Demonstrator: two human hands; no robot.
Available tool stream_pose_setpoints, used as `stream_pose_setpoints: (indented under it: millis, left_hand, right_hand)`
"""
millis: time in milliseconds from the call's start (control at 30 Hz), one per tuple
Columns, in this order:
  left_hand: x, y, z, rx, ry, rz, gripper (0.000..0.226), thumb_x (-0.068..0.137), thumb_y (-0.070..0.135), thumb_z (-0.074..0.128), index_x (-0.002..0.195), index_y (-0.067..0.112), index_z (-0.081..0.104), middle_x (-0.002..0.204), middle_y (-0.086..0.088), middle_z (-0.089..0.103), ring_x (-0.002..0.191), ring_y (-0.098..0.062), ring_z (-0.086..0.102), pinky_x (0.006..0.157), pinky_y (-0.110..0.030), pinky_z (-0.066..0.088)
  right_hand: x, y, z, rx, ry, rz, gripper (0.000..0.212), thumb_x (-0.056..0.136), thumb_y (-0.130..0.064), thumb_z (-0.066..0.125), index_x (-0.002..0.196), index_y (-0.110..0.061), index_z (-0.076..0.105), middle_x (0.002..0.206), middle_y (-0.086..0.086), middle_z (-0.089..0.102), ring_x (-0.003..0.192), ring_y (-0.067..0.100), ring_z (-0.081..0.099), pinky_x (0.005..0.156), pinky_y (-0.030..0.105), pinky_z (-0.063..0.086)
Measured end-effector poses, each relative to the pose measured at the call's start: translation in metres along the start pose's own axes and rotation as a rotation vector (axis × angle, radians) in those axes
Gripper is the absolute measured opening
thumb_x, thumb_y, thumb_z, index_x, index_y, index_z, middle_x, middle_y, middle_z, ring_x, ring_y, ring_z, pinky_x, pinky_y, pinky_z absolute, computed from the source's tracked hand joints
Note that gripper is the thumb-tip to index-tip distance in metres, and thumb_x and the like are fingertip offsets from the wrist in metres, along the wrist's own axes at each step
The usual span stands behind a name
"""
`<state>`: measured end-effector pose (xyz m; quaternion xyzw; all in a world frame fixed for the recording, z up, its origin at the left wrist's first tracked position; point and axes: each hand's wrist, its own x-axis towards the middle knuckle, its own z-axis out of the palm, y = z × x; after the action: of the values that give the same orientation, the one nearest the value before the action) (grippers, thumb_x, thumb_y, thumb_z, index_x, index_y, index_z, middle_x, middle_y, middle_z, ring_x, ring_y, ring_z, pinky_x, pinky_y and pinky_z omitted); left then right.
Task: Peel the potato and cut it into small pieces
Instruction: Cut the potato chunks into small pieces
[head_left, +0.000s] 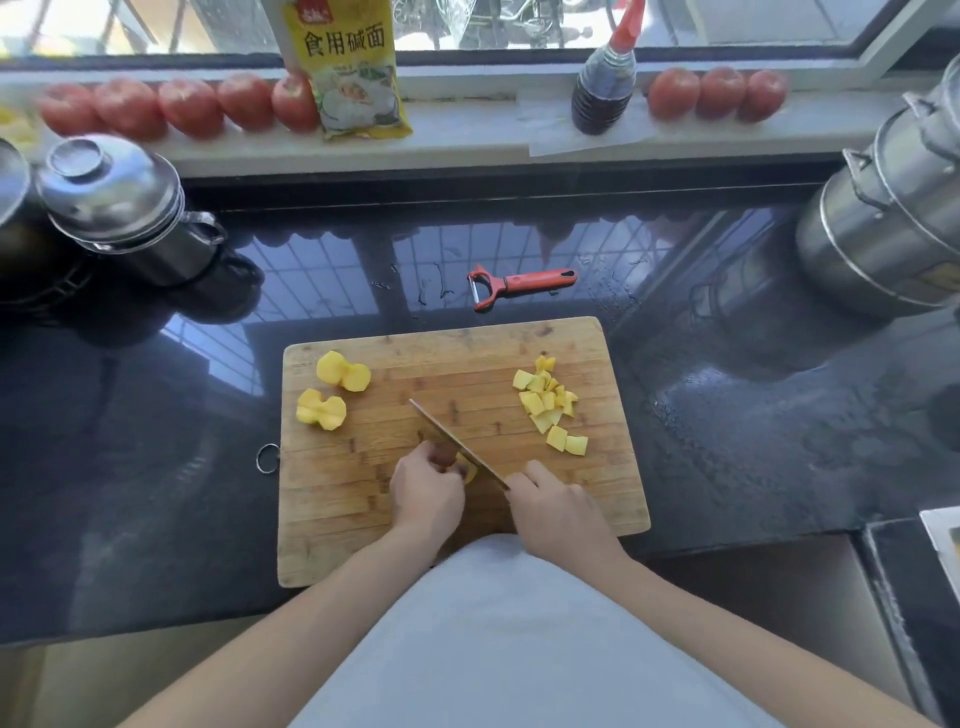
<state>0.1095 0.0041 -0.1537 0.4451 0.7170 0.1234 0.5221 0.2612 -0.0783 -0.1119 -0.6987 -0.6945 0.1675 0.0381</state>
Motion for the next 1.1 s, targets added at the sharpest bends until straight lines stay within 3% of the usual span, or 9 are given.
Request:
stream_pose_setpoints:
  millis: [67,167,300,533,767,933,1100]
  left_hand:
    - [0.003,-0.002,-0.001,0.023,0.004,-0.002,0.015,0.078,0.036,0.072,0.074,0.023,0.064,0.084,-0.004,0.073,0.083,-0.031,0.072,0.08,-0.048,0.062]
    - [0.004,-0.001,-0.002,0.04,0.017,0.007,0.018,0.085,0.031,0.075,0.074,0.024,0.062,0.087,-0.006,0.073,0.087,-0.031,0.072,0.082,-0.048,0.059]
    - [0.006,-0.007,0.0,0.029,0.016,0.022,0.02,0.086,0.031,0.073,0.074,0.024,0.058,0.088,-0.005,0.073,0.086,-0.032,0.073,0.083,-0.049,0.059]
    - [0.011,-0.01,0.002,0.021,0.008,0.027,0.019,0.072,0.043,0.066,0.074,0.025,0.063,0.089,-0.003,0.072,0.083,-0.032,0.072,0.077,-0.048,0.061]
    - [0.008,-0.007,0.001,0.014,0.008,0.019,0.013,0.08,0.034,0.072,0.076,0.023,0.067,0.088,-0.003,0.072,0.086,-0.033,0.07,0.08,-0.049,0.06]
    - [0.006,-0.004,-0.001,0.003,0.001,-0.003,0.014,0.083,0.028,0.072,0.072,0.023,0.065,0.087,-0.006,0.073,0.088,-0.035,0.071,0.081,-0.051,0.06]
    - [0.004,0.001,-0.002,0.024,-0.009,0.01,0.003,0.081,0.026,0.068,0.079,0.025,0.068,0.087,-0.002,0.073,0.088,-0.033,0.071,0.085,-0.048,0.06]
  right_hand:
    - [-0.004,0.007,-0.001,0.083,0.035,0.044,0.014,0.094,-0.018,0.056,0.081,-0.017,0.05,0.079,-0.002,0.04,0.047,0.033,0.047,0.039,0.04,0.042]
    - [-0.019,0.019,-0.011,0.167,0.14,-0.009,0.027,0.098,-0.029,0.039,0.084,-0.016,0.059,0.077,-0.004,0.043,0.05,0.026,0.048,0.038,0.039,0.044]
    - [-0.032,0.027,-0.015,0.138,0.169,-0.164,0.023,0.095,-0.023,0.047,0.083,-0.014,0.064,0.073,-0.004,0.046,0.044,0.021,0.044,0.03,0.026,0.039]
    - [-0.034,0.033,-0.004,0.058,0.055,-0.108,0.008,0.091,-0.014,0.055,0.084,-0.016,0.058,0.075,-0.004,0.041,0.043,0.028,0.043,0.028,0.036,0.04]
    - [-0.037,0.035,-0.01,-0.03,0.031,-0.128,0.012,0.083,-0.008,0.064,0.076,-0.014,0.057,0.071,-0.003,0.038,0.038,0.027,0.039,0.026,0.035,0.037]
    - [-0.044,0.042,-0.01,-0.074,-0.041,-0.106,0.032,0.068,0.001,0.077,0.067,-0.014,0.049,0.067,-0.001,0.038,0.035,0.028,0.036,0.024,0.033,0.034]
    - [-0.005,0.016,0.004,-0.011,-0.046,-0.006,0.021,0.086,-0.01,0.066,0.074,-0.014,0.05,0.074,0.003,0.041,0.039,0.035,0.042,0.031,0.039,0.04]
